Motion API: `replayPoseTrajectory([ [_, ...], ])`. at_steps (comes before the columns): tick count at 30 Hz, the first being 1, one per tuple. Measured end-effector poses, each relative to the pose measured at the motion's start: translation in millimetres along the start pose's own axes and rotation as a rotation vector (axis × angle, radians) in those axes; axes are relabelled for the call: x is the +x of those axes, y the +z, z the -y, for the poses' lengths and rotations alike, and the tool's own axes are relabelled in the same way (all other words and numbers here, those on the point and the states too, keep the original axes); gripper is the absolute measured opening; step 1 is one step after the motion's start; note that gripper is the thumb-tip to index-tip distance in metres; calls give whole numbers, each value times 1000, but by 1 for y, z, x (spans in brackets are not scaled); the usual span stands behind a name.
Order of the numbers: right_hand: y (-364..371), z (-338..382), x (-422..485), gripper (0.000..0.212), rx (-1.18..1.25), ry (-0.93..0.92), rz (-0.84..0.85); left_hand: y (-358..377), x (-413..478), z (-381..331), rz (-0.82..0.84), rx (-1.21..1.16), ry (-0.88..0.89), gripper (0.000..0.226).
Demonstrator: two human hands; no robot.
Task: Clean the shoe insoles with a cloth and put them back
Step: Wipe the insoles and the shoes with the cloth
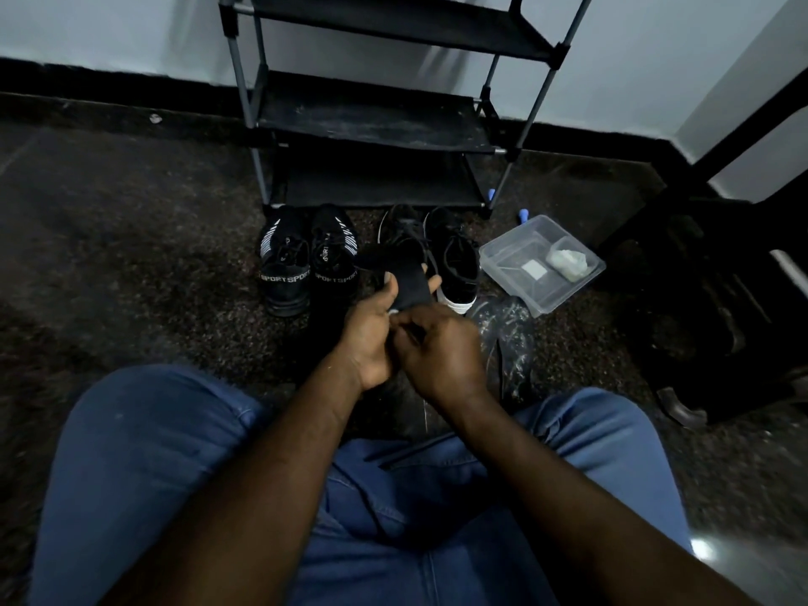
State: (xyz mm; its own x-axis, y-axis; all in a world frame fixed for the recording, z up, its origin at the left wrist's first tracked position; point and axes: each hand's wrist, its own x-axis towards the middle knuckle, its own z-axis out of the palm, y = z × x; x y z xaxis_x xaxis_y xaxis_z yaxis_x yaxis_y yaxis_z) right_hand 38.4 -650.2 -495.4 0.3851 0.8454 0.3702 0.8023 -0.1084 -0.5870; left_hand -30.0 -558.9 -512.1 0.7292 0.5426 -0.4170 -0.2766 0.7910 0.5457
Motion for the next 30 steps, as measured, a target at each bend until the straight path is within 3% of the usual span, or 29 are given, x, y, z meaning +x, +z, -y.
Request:
replayPoseTrajectory([
  [3,3,-2,0,15,-31,-23,33,-3,0,0,11,-19,13,53],
  [7,-3,-21,-6,14,-108,-108,116,-5,1,0,-11,-9,21,60],
  [14,-23,-43,6,11,-175,-3,-30,-5,4,-1,-19,19,30,58],
  [20,-3,-28,-31,11,-121,-92,112,2,-1,0,-48,44,17,51],
  [26,-12,-37,-26,8,71,102,-54,-3,-2,10,-57,219,136,29],
  [30,-24,-33,-12,3,142,150,-122,-8,1,9,-105,355,182,33],
])
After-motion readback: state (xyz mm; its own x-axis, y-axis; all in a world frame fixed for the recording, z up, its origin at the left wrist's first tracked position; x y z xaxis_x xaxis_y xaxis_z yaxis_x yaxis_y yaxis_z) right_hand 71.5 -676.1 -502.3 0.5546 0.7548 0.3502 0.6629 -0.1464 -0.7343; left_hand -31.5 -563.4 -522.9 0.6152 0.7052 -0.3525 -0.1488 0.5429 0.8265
